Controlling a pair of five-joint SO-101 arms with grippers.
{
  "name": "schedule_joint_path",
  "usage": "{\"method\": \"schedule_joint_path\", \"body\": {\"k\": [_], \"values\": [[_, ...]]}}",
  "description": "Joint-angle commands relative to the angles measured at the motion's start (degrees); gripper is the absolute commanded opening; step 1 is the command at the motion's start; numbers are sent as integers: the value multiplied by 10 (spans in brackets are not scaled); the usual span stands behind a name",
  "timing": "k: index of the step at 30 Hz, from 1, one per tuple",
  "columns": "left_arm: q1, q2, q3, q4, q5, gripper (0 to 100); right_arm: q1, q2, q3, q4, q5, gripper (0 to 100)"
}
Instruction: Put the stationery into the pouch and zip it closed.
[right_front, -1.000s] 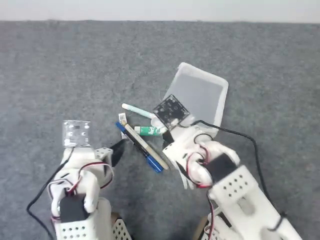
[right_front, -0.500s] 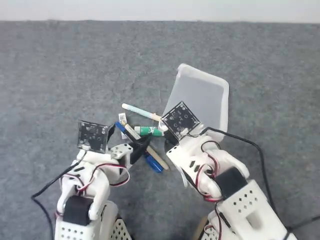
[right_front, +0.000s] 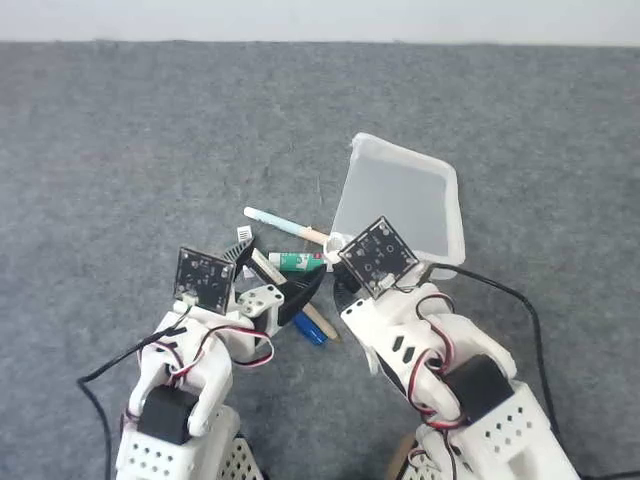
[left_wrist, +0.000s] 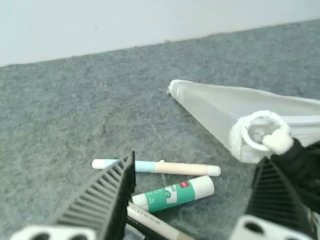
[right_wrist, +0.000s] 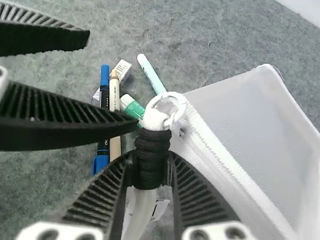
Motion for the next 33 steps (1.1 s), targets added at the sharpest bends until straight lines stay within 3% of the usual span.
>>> {"method": "schedule_joint_path", "body": {"k": [1, 11, 21, 26, 30, 33], "values": [[2, -9, 10, -39, 12, 348, -14, -20, -7, 8, 7, 6], [2, -9, 62, -118, 12, 317, -56, -21, -7, 18, 7, 6], [2, -9, 66, -122, 11, 227, -94, -21, -7, 27, 18, 6], [-2, -9, 64, -123, 6, 114, -59, -21, -8, 22, 23, 6], [-4, -9, 52, -122, -50, 21, -14, -21, -9, 9, 23, 6], [-5, -9, 51, -122, -67, 10, -6, -21, -11, 9, 23, 6]]}}
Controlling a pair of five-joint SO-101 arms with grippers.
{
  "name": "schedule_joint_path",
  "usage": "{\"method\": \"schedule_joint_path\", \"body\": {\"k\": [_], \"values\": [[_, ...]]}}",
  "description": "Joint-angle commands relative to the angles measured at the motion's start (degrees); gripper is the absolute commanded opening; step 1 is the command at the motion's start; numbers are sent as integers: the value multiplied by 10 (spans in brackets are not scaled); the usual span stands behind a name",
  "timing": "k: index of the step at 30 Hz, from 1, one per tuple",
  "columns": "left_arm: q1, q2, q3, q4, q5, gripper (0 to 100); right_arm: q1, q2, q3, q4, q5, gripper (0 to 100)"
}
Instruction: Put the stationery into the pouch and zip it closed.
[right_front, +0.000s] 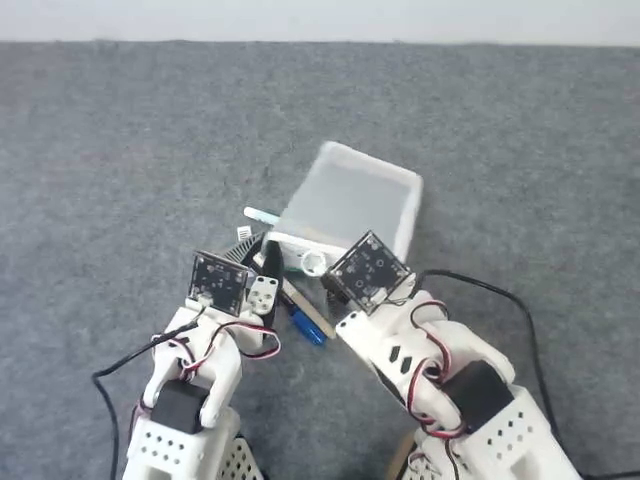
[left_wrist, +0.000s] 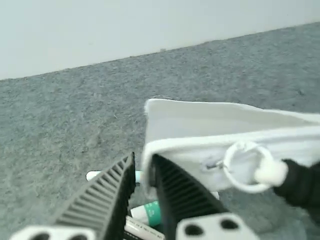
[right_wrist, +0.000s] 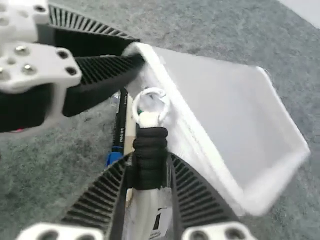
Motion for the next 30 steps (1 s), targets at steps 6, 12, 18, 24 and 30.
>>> {"method": "schedule_joint_path", "body": {"k": [6, 12, 18, 24, 30], "values": [[-76, -9, -56, 2, -19, 10, 52, -9, -11, -22, 4, 6], [-88, -9, -76, 39, -18, 10, 98, -9, -11, -36, 1, 6], [-90, -9, -76, 39, -18, 10, 124, -9, -11, -39, -1, 6], [-118, -9, -76, 38, -18, 11, 145, -9, -11, -47, -1, 6], [-123, -9, -76, 38, -18, 11, 152, -9, -11, -47, -1, 6]]}}
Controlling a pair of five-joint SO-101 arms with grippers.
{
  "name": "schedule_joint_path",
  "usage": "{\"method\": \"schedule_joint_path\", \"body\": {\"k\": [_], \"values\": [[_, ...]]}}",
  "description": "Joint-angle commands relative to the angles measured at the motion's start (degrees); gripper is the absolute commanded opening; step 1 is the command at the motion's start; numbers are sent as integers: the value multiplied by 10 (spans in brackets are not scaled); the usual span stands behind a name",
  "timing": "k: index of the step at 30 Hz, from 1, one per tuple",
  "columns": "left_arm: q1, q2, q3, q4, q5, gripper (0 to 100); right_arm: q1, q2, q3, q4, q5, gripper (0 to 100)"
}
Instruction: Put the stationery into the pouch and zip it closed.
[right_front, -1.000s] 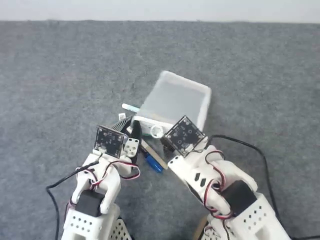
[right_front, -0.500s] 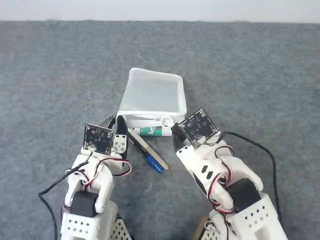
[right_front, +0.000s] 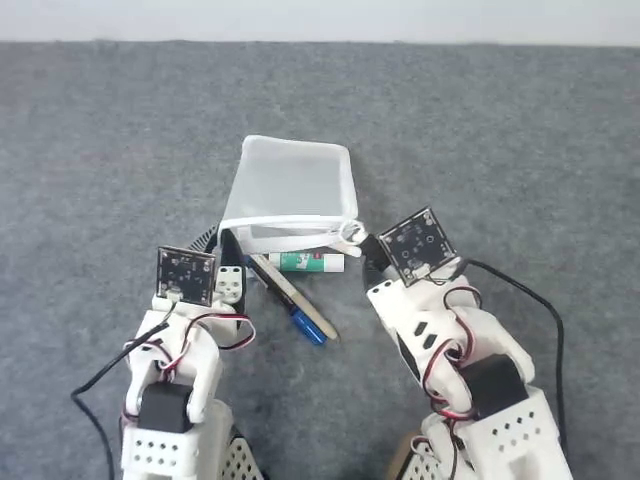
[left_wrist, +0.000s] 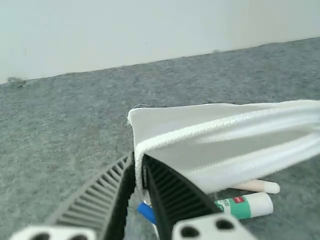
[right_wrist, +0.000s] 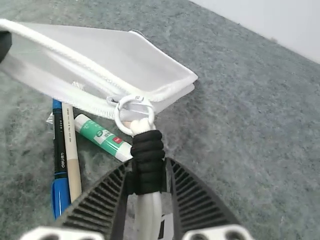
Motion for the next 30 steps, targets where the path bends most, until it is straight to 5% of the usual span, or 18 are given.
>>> {"method": "schedule_joint_path", "body": {"k": [1, 9, 17, 24, 30], "values": [[-10, -9, -37, 2, -5, 11, 17, -9, -11, -15, -2, 6], [-5, -9, -36, 3, -7, 22, 12, -9, -11, -13, -2, 6], [-11, -9, -30, 8, 62, 227, -34, -10, -31, 6, 3, 6], [-10, -8, -27, 7, 63, 239, -36, -83, -33, 33, 4, 6], [-5, -8, -19, 6, 39, 239, -117, -227, -32, 117, 55, 6]]}}
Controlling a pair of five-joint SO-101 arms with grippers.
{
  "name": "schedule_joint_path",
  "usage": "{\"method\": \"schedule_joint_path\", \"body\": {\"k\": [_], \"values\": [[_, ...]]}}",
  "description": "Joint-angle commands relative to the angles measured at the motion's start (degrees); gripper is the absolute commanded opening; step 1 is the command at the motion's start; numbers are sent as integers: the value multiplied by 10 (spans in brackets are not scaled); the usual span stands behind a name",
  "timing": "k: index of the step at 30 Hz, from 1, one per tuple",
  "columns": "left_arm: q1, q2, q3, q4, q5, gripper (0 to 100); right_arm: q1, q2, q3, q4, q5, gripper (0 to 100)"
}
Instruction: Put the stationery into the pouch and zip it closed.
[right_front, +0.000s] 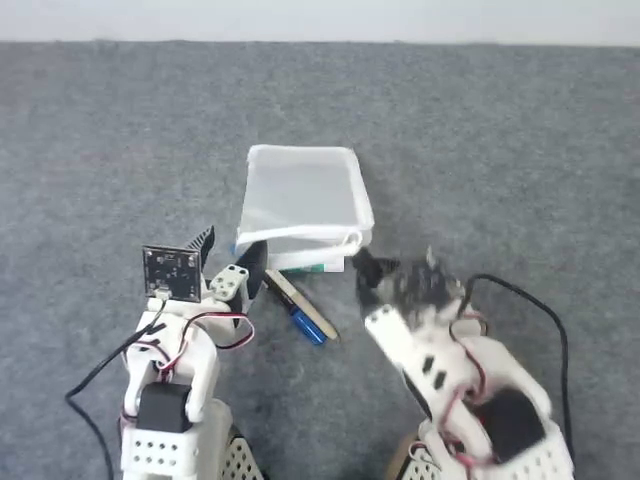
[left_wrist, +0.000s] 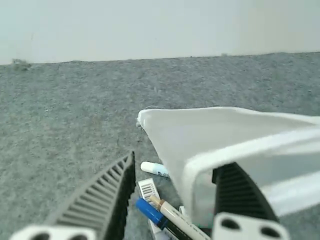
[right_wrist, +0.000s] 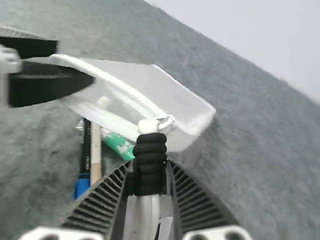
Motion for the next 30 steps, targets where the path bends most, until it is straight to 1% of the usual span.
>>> {"method": "schedule_joint_path", "body": {"k": [1, 4, 7, 9, 14, 15, 17, 20, 21, 23, 26, 30], "values": [[3, -8, -19, -1, -9, 238, -52, -88, -32, 44, 33, 6], [16, -8, -19, 5, -12, 236, -65, -128, -20, 54, 44, 6], [37, -8, -29, 31, -16, 232, -65, -123, 0, 37, 55, 6], [44, -8, -36, 43, -35, 194, -65, -122, 8, 29, 56, 6], [46, -8, -43, 49, -69, 57, -65, -122, 9, 26, 55, 14], [46, -8, -47, 53, -70, 36, -65, -122, 9, 27, 54, 33], [46, -8, -65, 69, -71, 10, -64, -122, 11, 31, 53, 104], [46, -8, -95, 94, -72, 10, -51, -121, 22, 31, 52, 222], [46, -8, -102, 103, -72, 10, -37, -122, 27, 30, 50, 243], [45, 0, -118, 117, -76, 10, -8, -116, 33, 22, 28, 247], [46, 40, -150, 121, -96, 10, 19, -116, 34, 11, 16, 245], [45, 152, -233, 120, -101, 10, 30, -115, 46, -2, 16, 245]]}}
